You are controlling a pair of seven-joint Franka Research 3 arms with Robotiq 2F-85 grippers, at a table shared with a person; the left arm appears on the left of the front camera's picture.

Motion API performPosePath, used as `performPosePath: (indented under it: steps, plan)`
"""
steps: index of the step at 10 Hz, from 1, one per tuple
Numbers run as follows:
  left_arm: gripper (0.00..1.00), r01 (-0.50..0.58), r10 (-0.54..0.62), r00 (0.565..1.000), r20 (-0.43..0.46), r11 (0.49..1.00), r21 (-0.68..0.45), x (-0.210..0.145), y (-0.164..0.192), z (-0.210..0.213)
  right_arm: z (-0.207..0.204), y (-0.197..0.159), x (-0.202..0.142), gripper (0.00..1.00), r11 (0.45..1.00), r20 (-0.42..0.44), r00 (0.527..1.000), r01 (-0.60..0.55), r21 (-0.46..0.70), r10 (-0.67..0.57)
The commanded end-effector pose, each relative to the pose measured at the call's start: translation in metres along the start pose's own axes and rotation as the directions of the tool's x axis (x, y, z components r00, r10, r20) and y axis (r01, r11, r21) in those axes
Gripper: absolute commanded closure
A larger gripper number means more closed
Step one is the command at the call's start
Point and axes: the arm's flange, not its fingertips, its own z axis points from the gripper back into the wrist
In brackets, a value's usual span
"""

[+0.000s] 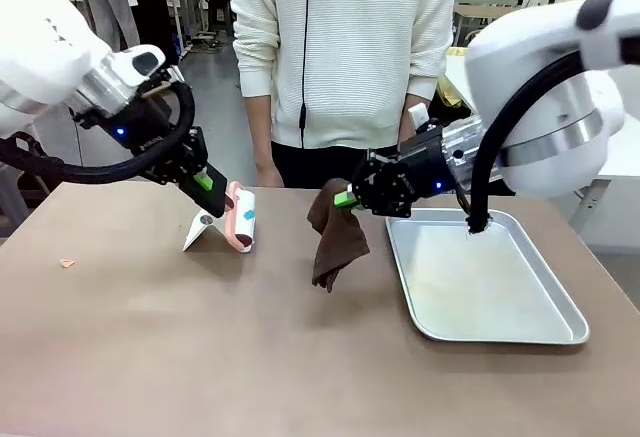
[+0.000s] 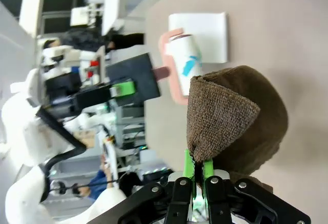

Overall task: Clean the surface of the table.
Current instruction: Return the Lint Roller and towel to their original positions.

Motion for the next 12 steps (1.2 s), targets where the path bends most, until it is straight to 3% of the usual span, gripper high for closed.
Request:
performPosePath:
  steps: [1, 3, 5, 9, 12]
  plan:
    - [0.78, -0.031, 0.029, 0.998, -0.052, 0.999, -0.03, 0.011, -0.006, 0.01, 0.002, -0.001, 0.02, 0.93, 0.997, -0.017, 0.998, 0.054, -0.056, -0.055]
    - [0.78, 0.0, 0.0, 1.0, 0.0, 1.0, 0.0, 0.0, 0.0, 0.0, 0.0, 0.0, 0.0, 0.93, 1.0, 0.0, 1.0, 0.0, 0.0, 0.0]
    - [0.78, -0.062, 0.061, 0.997, -0.044, 0.998, -0.018, 0.012, -0.006, -0.007, -0.007, -0.009, 0.02, 0.93, 0.991, -0.012, 0.999, 0.038, -0.131, -0.04]
    - [0.78, -0.08, 0.091, 0.99, -0.105, 0.991, 0.105, 0.045, -0.024, -0.016, -0.038, 0.003, 0.051, 0.93, 0.983, -0.089, 0.995, 0.023, -0.182, -0.04]
    - [0.78, -0.085, 0.102, 0.985, -0.137, 0.988, 0.126, 0.074, -0.026, -0.024, -0.051, -0.002, 0.061, 0.93, 0.972, -0.081, 0.995, 0.044, -0.231, -0.064]
